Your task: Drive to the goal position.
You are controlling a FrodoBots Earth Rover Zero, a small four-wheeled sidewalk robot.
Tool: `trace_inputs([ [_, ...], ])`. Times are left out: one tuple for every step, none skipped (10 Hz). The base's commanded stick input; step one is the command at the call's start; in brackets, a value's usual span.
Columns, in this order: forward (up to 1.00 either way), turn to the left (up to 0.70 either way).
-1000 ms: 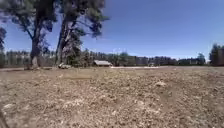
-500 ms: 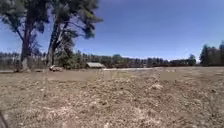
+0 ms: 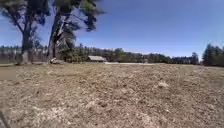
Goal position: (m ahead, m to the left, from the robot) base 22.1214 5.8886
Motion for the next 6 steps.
trace_inputs([
  [0.70,0.00],
  [0.70,0.00],
  [0.70,0.00],
  [0.70,0.00],
  [0.70,0.00],
  [0.70,0.00],
])
